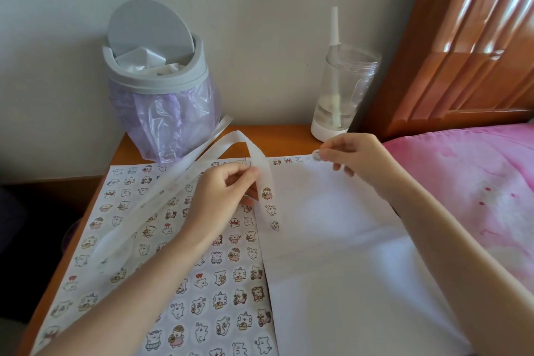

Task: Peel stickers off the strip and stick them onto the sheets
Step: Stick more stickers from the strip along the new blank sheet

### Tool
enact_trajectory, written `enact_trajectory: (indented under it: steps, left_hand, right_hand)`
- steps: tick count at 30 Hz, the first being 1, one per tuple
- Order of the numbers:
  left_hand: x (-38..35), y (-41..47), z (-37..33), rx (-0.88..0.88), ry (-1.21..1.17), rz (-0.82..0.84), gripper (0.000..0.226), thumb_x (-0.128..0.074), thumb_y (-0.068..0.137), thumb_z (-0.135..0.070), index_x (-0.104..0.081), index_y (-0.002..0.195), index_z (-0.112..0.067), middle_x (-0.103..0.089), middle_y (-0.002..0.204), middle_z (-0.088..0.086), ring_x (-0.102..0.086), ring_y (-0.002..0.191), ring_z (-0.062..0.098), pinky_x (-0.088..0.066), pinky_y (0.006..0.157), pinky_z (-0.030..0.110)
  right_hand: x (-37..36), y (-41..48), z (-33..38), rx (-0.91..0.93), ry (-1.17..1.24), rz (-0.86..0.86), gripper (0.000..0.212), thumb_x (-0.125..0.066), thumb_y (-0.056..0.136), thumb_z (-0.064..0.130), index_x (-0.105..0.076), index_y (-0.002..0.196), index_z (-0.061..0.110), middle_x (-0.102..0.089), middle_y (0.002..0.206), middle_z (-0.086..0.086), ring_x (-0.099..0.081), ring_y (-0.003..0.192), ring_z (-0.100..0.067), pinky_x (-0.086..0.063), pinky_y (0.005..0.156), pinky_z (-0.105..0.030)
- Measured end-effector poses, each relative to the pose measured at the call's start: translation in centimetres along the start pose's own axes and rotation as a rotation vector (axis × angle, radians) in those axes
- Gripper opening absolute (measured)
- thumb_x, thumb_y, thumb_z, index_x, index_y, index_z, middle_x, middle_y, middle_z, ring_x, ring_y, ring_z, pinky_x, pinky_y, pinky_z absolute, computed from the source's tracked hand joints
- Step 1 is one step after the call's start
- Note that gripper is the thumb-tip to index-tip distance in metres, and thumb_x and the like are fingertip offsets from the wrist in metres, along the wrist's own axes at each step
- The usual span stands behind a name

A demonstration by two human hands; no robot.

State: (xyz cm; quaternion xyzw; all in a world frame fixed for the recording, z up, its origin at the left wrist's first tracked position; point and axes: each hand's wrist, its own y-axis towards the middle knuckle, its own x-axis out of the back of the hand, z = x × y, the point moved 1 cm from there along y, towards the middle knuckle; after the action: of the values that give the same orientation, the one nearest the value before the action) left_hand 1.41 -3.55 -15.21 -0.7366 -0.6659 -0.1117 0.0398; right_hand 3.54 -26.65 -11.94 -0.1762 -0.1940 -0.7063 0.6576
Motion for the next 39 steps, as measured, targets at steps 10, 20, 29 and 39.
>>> enact_trajectory:
  steps: [10, 20, 29, 39]
  left_hand:
    - [-0.2, 0.3, 0.8, -0.028, 0.159, 0.029, 0.016, -0.057, 0.091, -0.022, -0.072, 0.091, -0.015, -0.073, 0.076, -0.005, -0.068, 0.067, 0.002, -0.053, 0.062, 0.014]
    - [-0.2, 0.2, 0.8, -0.043, 0.176, 0.023, 0.016, -0.057, 0.091, -0.021, -0.072, 0.088, -0.016, -0.074, 0.076, -0.004, -0.068, 0.067, 0.002, -0.052, 0.062, 0.010]
    - [-0.2, 0.2, 0.7, -0.048, 0.186, 0.026, 0.016, -0.056, 0.092, -0.021, -0.071, 0.089, -0.016, -0.073, 0.076, -0.004, -0.067, 0.068, 0.001, -0.049, 0.060, 0.006]
    - [-0.2, 0.2, 0.6, -0.056, 0.211, 0.022, 0.016, -0.056, 0.092, -0.022, -0.071, 0.089, -0.015, -0.072, 0.076, -0.004, -0.067, 0.070, 0.000, -0.047, 0.058, 0.004]
  right_hand:
    - [1.4, 3.0, -3.3, -0.114, -0.077, -0.036, 0.012, -0.067, 0.086, 0.014, -0.069, 0.092, 0.004, -0.058, 0.063, -0.002, -0.044, 0.043, -0.004, -0.031, 0.039, -0.012]
    - [0.4, 3.1, -4.2, -0.014, -0.134, -0.101, 0.012, -0.068, 0.085, 0.013, -0.067, 0.075, 0.021, -0.066, 0.072, 0.000, -0.052, 0.058, -0.003, -0.042, 0.061, -0.019]
    - [-0.2, 2.9, -4.0, 0.041, -0.213, -0.140, 0.003, -0.066, 0.085, 0.013, -0.069, 0.083, 0.013, -0.068, 0.080, -0.004, -0.057, 0.074, -0.014, -0.045, 0.072, -0.024]
    - [-0.5, 2.9, -4.3, 0.040, -0.282, -0.189, 0.014, -0.067, 0.083, 0.021, -0.064, 0.074, 0.030, -0.068, 0.080, 0.004, -0.064, 0.081, -0.017, -0.052, 0.081, -0.038]
